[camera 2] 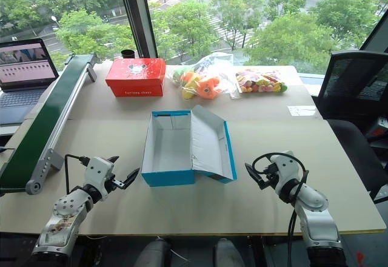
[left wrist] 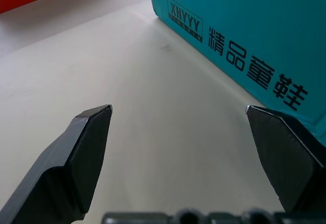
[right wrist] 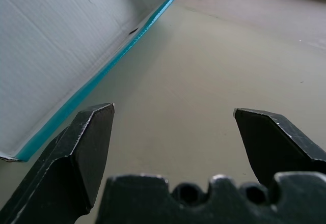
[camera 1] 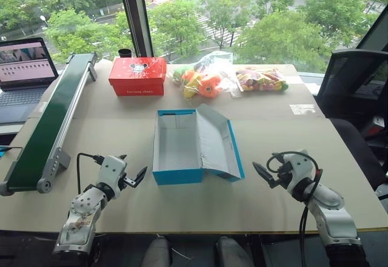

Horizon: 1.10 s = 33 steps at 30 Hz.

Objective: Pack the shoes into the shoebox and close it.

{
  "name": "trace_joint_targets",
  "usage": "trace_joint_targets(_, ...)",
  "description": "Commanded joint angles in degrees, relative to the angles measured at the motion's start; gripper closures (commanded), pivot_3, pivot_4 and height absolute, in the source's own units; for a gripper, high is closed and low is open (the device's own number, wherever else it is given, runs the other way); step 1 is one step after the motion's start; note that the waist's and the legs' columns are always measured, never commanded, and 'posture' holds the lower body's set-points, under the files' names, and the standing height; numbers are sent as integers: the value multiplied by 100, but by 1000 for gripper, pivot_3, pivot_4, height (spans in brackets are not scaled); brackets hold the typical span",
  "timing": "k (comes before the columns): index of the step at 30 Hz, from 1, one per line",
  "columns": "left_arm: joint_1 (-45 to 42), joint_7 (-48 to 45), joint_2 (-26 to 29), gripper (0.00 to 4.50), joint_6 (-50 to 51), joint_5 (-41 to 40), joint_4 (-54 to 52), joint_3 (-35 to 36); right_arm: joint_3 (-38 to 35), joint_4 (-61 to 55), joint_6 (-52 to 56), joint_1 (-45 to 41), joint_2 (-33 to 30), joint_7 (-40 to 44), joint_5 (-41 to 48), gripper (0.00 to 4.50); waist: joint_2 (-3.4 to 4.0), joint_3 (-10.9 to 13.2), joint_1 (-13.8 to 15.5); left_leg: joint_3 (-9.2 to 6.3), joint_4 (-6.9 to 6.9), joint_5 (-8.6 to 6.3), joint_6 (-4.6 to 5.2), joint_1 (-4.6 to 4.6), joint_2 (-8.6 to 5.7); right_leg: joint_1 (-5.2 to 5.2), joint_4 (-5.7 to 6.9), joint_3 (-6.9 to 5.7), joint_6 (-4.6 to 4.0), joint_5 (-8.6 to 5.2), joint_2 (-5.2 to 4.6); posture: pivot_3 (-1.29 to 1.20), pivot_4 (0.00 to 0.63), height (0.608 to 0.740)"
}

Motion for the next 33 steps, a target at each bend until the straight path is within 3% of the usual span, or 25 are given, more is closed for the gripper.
trace_joint_targets(1,-154,110,72,0,-110,-111,64,327,-279,-72,30,-135,-175,9,142,25,0,0,0,0,0,0,0,0,0,0,0,0,0,0,0,0,150,739)
trace_joint_targets(5,-691,549,440,0,-118,-314,108,1190,-763,541,295,-1218,-833,252,491,25,-2,24,-16,0,10,5,6,-6,0,-9,5,1,3,11,1,0,150,739)
trace_joint_targets(9,-1373,1027,754,0,455,-542,-367,1803,-573,1307,390,-2778,-1099,475,455,25,-6,27,-49,1,12,6,8,6,2,2,4,2,2,14,4,0,150,739)
trace_joint_targets(12,-1578,1465,831,0,854,-522,-639,2150,-334,1607,474,-3593,-998,695,443,25,-7,26,-41,-2,5,6,8,1,3,0,1,0,-1,19,7,0,150,739)
trace_joint_targets(17,-1415,1914,947,0,1492,-673,-693,2945,593,1319,1169,-4661,-275,1748,838,25,-8,27,-102,-2,-10,-4,15,-15,2,-19,-2,-1,-39,41,2,0,150,739)
trace_joint_targets(26,-803,1433,1139,0,1359,-789,116,3328,1503,990,1541,-4855,860,2399,1015,25,-28,32,-17,-17,6,-3,12,-8,0,-7,3,-23,-43,44,-3,0,150,739)
trace_joint_targets(33,-1417,750,1605,0,883,-892,1671,3187,1924,416,1748,-4496,1317,2361,987,25,-43,35,21,-22,-2,0,6,-15,6,-19,6,-30,-47,45,4,0,150,739)
